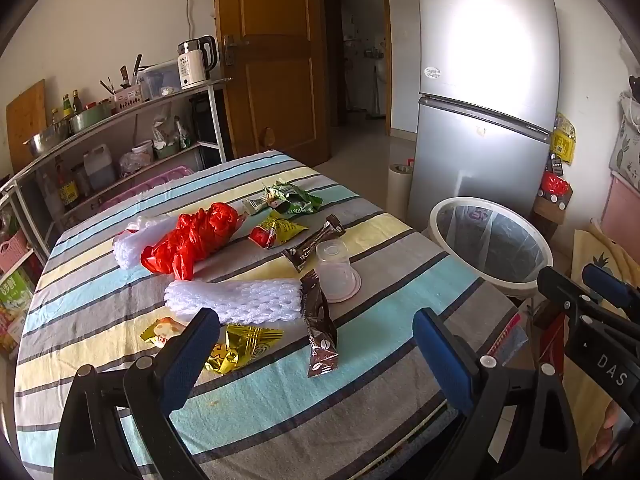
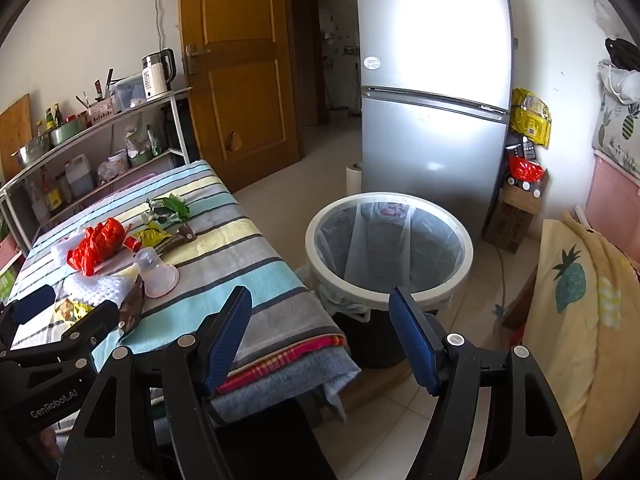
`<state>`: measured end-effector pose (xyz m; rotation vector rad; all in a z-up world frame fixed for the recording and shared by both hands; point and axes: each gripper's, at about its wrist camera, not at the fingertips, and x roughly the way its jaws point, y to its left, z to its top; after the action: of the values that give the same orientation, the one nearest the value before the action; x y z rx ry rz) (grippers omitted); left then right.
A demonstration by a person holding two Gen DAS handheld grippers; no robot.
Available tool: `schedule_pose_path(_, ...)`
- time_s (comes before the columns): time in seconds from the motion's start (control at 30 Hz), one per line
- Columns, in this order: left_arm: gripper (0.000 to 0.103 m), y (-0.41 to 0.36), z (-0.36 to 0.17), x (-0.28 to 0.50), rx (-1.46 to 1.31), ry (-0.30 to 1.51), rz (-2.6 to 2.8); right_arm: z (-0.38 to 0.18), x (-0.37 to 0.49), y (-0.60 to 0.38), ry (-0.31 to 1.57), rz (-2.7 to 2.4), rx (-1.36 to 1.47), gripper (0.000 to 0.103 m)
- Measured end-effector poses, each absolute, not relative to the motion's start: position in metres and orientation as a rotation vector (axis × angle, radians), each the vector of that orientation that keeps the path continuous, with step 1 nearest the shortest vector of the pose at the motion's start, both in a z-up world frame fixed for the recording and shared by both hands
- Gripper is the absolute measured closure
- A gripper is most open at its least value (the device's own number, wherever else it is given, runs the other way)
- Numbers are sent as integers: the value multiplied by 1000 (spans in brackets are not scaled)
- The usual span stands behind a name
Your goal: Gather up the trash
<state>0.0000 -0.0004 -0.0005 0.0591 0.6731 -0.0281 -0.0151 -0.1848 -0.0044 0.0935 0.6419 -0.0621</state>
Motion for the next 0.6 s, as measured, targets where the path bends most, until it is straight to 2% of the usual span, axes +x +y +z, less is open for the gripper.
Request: schedule_pose_path(0.6,5,-2,-1,-4,55,674,-26,-4,-15,-185,639,-63,93,31)
